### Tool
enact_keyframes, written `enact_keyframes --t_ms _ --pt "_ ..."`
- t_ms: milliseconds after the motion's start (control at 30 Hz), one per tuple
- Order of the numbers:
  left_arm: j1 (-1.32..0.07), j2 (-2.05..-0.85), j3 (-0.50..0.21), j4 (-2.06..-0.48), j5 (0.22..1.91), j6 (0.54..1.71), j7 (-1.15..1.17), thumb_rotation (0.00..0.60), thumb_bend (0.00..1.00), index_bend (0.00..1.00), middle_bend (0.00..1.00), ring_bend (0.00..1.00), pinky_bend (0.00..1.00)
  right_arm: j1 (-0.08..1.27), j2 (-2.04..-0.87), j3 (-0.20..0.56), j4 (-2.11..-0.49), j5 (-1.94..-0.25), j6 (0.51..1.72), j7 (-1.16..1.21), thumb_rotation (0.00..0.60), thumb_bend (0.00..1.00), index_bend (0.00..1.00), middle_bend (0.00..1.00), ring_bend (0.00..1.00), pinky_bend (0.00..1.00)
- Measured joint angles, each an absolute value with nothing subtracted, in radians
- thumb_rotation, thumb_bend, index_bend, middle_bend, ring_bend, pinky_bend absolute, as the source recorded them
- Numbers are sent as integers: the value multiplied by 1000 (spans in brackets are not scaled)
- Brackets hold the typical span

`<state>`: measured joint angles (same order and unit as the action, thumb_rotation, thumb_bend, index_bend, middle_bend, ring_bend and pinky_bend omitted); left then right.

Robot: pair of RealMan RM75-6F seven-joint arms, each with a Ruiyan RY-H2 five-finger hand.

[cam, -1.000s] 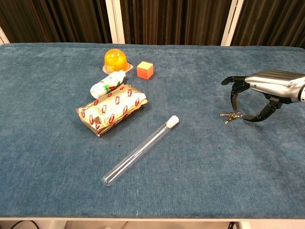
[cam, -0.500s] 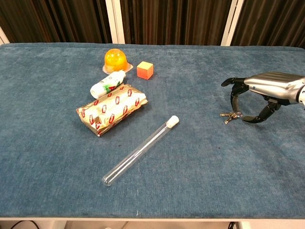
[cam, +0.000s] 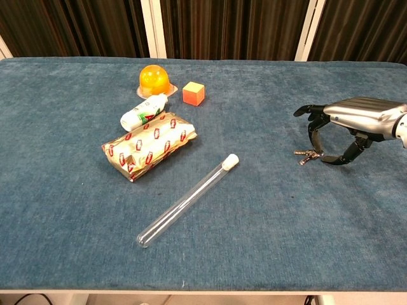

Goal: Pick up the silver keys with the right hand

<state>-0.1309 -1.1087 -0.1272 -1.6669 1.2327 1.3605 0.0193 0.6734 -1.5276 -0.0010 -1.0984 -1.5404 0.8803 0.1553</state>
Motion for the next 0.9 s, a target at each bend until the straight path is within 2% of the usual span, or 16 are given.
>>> enact_keyframes --t_ms 900 --pt "-123 -1098 -130 -1680 1212 1355 4 600 320 177 36 44 149 694 -1555 -2 -1076 -1530 866 130 600 552 696 109 216 225"
